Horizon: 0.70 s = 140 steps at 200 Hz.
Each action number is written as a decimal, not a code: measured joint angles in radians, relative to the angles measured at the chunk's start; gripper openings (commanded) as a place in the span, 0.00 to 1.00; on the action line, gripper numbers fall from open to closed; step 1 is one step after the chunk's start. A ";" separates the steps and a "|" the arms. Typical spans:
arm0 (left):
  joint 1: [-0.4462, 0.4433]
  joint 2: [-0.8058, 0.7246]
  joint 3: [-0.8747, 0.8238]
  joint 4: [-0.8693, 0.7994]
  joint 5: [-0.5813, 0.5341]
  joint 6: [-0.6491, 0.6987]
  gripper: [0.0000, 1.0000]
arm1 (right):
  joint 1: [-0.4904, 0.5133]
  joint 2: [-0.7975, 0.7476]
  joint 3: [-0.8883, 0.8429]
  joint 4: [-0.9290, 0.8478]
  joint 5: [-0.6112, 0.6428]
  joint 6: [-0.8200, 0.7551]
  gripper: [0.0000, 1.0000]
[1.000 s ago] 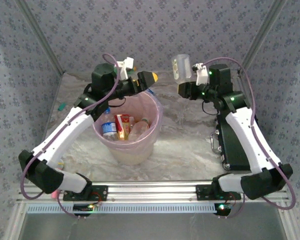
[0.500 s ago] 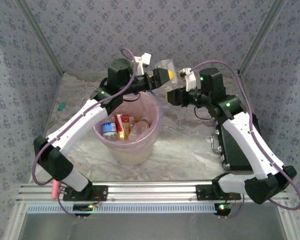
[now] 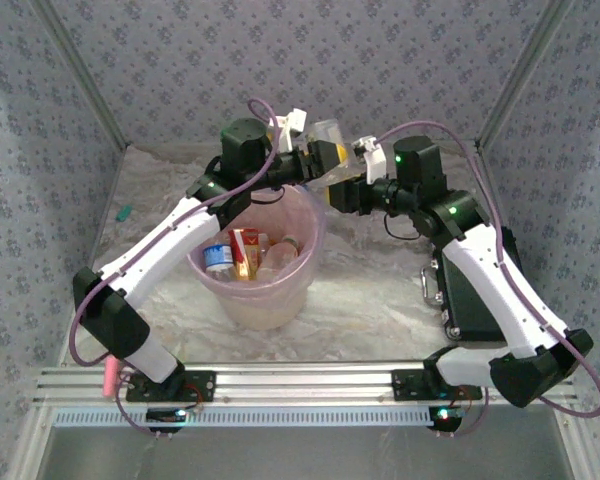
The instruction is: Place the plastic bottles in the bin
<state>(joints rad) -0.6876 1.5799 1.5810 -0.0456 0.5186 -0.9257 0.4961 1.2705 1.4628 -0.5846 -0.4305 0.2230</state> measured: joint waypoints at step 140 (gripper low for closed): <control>0.080 -0.008 0.381 -0.486 -0.018 0.275 0.12 | -0.267 -0.135 -0.160 0.074 0.124 0.118 0.98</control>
<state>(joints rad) -0.6071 1.5719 1.9617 -0.5316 0.5003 -0.6506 0.2287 1.1355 1.3029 -0.5110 -0.3061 0.3412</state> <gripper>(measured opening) 0.570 0.989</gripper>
